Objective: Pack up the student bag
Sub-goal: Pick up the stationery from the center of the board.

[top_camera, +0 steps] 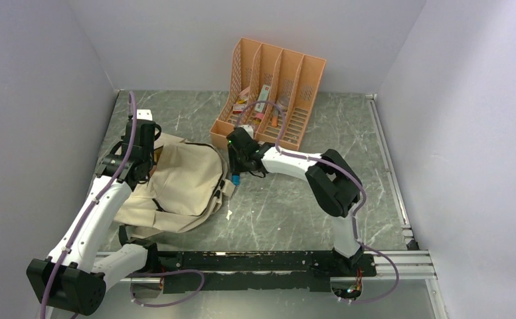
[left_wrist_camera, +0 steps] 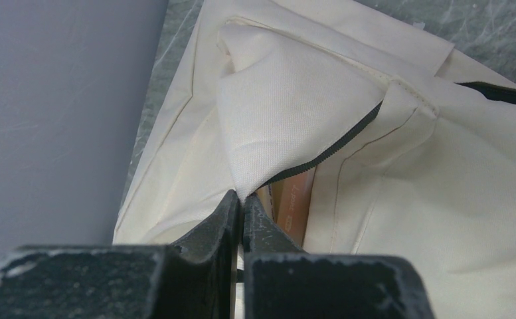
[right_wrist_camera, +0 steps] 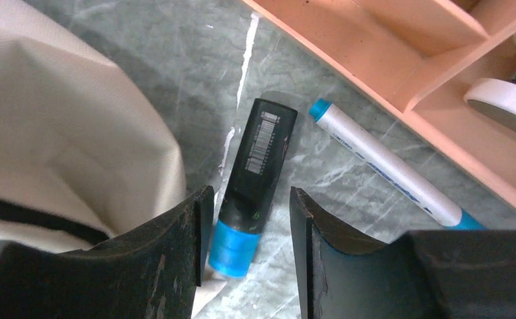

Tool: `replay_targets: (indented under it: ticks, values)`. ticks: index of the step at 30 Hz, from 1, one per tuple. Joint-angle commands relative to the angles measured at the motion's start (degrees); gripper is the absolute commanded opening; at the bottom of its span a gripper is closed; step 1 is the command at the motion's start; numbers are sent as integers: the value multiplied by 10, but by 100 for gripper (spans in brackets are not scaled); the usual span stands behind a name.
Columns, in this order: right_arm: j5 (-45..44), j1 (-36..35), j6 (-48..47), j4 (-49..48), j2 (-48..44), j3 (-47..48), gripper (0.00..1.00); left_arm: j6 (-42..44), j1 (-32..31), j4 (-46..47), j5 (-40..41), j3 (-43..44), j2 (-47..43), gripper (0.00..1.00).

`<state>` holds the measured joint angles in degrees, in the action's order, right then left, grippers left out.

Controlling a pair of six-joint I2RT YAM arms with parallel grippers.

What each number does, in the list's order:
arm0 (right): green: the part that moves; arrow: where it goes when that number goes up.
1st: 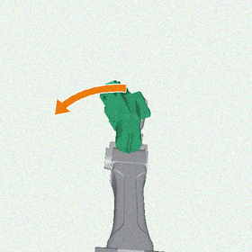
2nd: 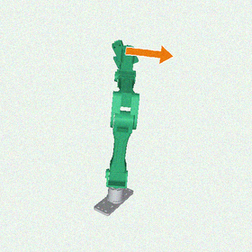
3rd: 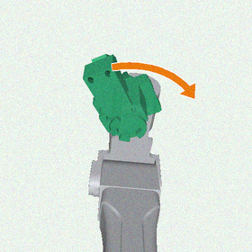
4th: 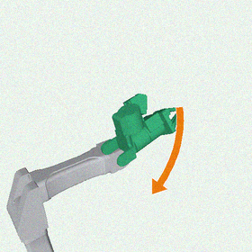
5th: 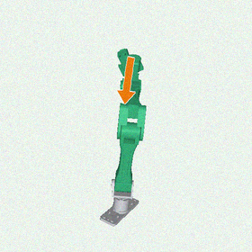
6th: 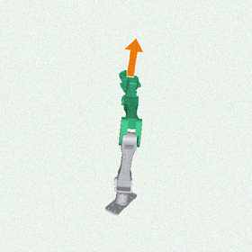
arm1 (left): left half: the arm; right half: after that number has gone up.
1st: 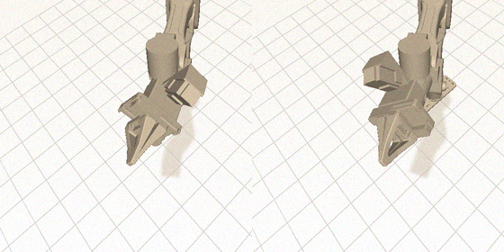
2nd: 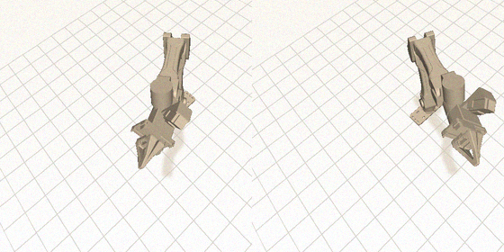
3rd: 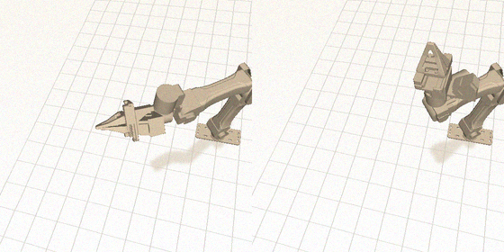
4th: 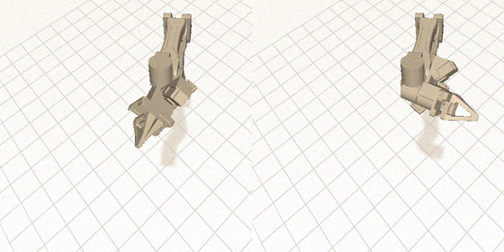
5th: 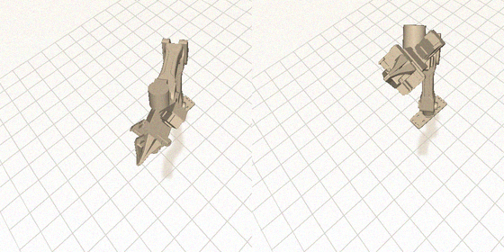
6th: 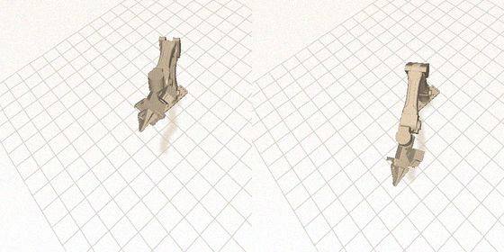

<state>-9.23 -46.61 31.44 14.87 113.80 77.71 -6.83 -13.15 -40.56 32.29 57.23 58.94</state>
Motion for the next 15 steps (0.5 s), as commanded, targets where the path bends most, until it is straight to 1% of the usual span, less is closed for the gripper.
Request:
replay_targets:
  ticks: [1,11,15]
  values:
    - [-17,-1,-1,19,33,26,49,9,7,30,5,7,-18,5]
    - [-49,-11,-31,62,65,41,49,9,7,32,1,8,-15,5]
    - [-64,-11,-59,77,57,26,45,11,7,33,1,5,-17,5]
